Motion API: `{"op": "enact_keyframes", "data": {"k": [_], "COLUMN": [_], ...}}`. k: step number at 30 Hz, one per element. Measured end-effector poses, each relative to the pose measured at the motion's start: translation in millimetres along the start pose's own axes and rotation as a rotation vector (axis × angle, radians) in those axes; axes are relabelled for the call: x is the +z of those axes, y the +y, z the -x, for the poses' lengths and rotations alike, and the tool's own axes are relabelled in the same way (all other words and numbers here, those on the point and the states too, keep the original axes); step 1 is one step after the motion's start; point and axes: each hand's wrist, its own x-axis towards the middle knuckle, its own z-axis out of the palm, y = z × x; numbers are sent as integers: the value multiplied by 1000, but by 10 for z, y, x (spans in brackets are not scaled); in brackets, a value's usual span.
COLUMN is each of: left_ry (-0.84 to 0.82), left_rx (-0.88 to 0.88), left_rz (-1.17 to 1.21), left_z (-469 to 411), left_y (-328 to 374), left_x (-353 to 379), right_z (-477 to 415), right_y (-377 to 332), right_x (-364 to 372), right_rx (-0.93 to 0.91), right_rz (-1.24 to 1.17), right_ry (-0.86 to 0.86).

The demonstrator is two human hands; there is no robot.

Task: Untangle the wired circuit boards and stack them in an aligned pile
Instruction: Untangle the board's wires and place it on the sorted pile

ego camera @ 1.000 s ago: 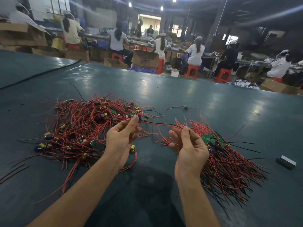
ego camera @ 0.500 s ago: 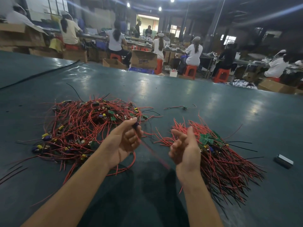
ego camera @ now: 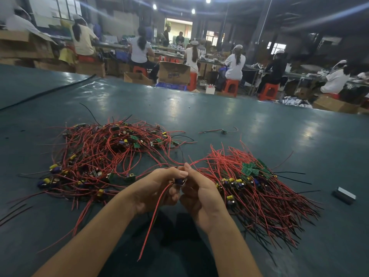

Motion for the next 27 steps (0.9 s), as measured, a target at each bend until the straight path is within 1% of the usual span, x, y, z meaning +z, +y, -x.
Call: {"op": "enact_keyframes", "data": {"k": [4, 9, 13, 18, 23, 25, 27], "left_ry": [-11, -105, -190, -220, -192, -175, -121], "left_rx": [54, 105, 74, 30, 21, 45, 89], "left_rz": [-133, -191, -273, -349, -401, -390, -348], "left_z": [-35, -41, -6, 13, 8, 5, -4], "left_y": [-31, -56, -58, -48, -36, -47, -53], "left_x": [-35, -23, 18, 41, 35, 22, 10], "right_z": [-53, -122, -166, -173, -207, -212, -216], "right_y": [6, -111, -274, -337, -332, -311, -281], "right_x": [-48, -118, -247, -332, -348, -353, -340], "right_rx": [-37, -134, -186, -199, -204, -225, -218], "right_rz": [114, -24, -140, -181, -194, -163, -90], "right_ry": [185, 300, 388, 435, 512, 511, 469]}}
